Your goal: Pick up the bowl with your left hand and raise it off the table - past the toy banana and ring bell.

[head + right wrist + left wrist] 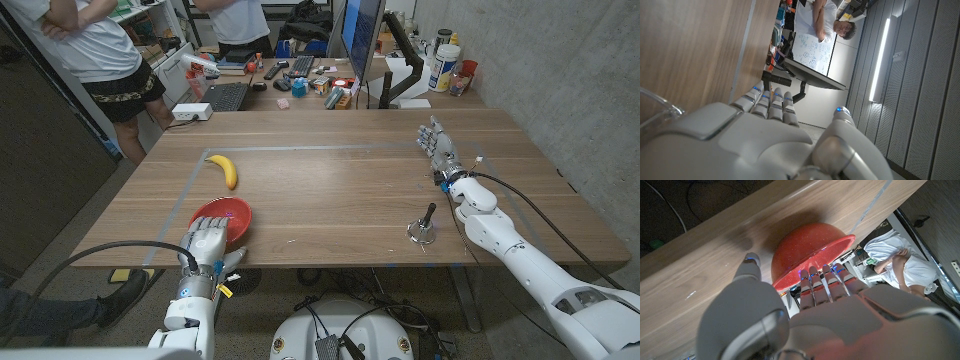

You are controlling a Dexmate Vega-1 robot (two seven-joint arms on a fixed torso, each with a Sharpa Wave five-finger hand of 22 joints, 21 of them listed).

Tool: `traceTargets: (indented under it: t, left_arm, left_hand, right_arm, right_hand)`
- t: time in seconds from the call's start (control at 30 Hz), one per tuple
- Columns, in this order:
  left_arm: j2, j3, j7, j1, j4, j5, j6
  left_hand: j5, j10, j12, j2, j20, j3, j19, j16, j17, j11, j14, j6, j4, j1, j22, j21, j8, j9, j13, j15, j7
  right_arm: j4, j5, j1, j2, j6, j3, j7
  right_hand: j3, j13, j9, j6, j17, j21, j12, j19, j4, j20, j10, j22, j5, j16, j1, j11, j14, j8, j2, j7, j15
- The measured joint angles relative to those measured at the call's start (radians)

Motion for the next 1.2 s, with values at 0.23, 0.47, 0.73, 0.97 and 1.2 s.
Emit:
traceTargets:
  t: [0.23, 0.47, 0.73, 0.97, 1.2]
  left_arm:
    - [0.019, 0.015, 0.021, -0.017, 0.004, -0.044, 0.015]
    - [0.038, 0.039, 0.039, -0.039, 0.008, -0.078, 0.024]
    - [0.049, 0.058, 0.070, -0.056, 0.010, -0.125, 0.036]
    - [0.057, 0.086, 0.098, -0.082, 0.015, -0.164, 0.042]
    - [0.066, 0.123, 0.121, -0.122, 0.024, -0.201, 0.044]
  left_hand:
    - [0.000, 0.004, 0.000, 0.006, -0.002, 0.000, 0.009, 0.000, 0.000, -0.004, 0.006, 0.013, 0.000, 0.006, 0.000, 0.000, 0.000, 0.000, 0.000, 0.006, -0.002]
    - [0.004, 0.014, 0.000, 0.013, -0.002, 0.000, 0.009, 0.000, 0.000, -0.004, 0.011, 0.016, 0.000, 0.013, 0.000, 0.000, 0.000, 0.000, 0.000, 0.001, -0.006]
    - [0.004, 0.025, 0.000, 0.013, -0.004, 0.003, 0.021, 0.000, 0.000, -0.014, 0.020, 0.029, -0.003, 0.021, 0.000, 0.000, 0.008, 0.000, 0.000, 0.002, -0.007]
    - [0.005, 0.041, 0.008, 0.021, 0.000, 0.006, 0.036, 0.007, 0.000, -0.023, 0.040, 0.044, -0.006, 0.032, 0.000, 0.004, 0.008, 0.000, 0.000, 0.001, -0.010]
    - [0.005, 0.091, 0.016, 0.053, -0.003, 0.025, 0.116, 0.014, 0.000, -0.039, 0.092, 0.078, -0.021, 0.090, 0.000, 0.029, 0.015, 0.000, 0.000, 0.001, -0.023]
  right_arm:
    - [0.008, -0.001, 0.002, 0.004, 0.000, -0.002, 0.000]
    - [0.011, -0.002, 0.002, 0.005, -0.001, -0.003, 0.001]
    - [0.013, -0.001, -0.001, 0.005, -0.001, -0.002, 0.005]
    - [0.021, 0.004, -0.002, 0.003, 0.005, 0.002, 0.013]
    - [0.028, 0.010, -0.002, 0.003, 0.010, 0.004, 0.021]
  right_hand:
    - [0.000, 0.000, 0.000, 0.000, 0.000, 0.000, 0.000, 0.000, 0.000, 0.000, 0.000, 0.000, 0.004, 0.000, 0.000, 0.000, 0.006, 0.000, 0.000, 0.000, 0.006]
    - [0.000, 0.000, 0.000, 0.000, 0.000, 0.000, 0.000, 0.000, 0.000, 0.000, 0.000, 0.000, 0.004, 0.000, 0.000, 0.000, 0.006, 0.000, 0.000, 0.000, 0.006]
    - [0.000, 0.000, 0.000, 0.000, 0.000, 0.000, 0.000, 0.000, 0.000, 0.000, 0.000, 0.000, 0.004, 0.000, 0.000, 0.000, 0.006, 0.000, 0.000, 0.000, 0.005]
    - [0.000, 0.000, 0.000, 0.000, 0.000, 0.000, 0.000, 0.000, 0.000, 0.000, -0.002, 0.000, 0.004, 0.000, 0.000, -0.002, 0.005, 0.000, 0.000, 0.000, 0.005]
    - [-0.004, 0.000, 0.000, -0.004, 0.000, 0.000, 0.000, 0.000, 0.004, 0.000, -0.002, 0.000, 0.004, 0.000, 0.000, -0.002, 0.005, 0.000, 0.000, -0.004, 0.005]
